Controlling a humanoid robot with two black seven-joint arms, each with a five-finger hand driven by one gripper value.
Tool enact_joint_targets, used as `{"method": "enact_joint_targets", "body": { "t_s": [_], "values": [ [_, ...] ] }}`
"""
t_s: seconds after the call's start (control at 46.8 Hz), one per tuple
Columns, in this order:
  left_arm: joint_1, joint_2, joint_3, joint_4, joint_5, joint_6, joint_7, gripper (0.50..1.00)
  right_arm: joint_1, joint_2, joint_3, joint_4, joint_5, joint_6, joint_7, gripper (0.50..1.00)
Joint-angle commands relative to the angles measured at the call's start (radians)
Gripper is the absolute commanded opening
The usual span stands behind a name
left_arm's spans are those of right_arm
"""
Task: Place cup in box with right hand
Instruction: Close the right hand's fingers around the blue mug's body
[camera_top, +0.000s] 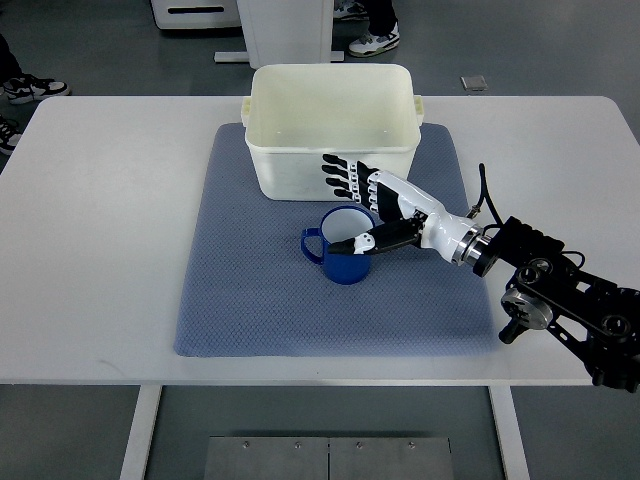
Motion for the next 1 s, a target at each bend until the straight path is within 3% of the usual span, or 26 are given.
{"method": "enact_joint_targets", "body": {
  "t_s": [0.0,0.214,0.984],
  "values": [
    [0.0,0.0,0.0,0.0,0.0,0.0,0.001,1.0,0.002,0.012,-0.008,-0.017,0.0,-0.001,0.012,1.0],
    [0.0,0.0,0.0,0.0,0.0,0.0,0.001,1.0,0.012,0.035,-0.065,-0.046,0.002,-0.049,0.038,1.0],
    [0.0,0.0,0.0,0.0,0.0,0.0,-0.001,1.0,0.007,0.097,-0.102,-0.164,0.011,-0.049,0.07,1.0]
  ]
}}
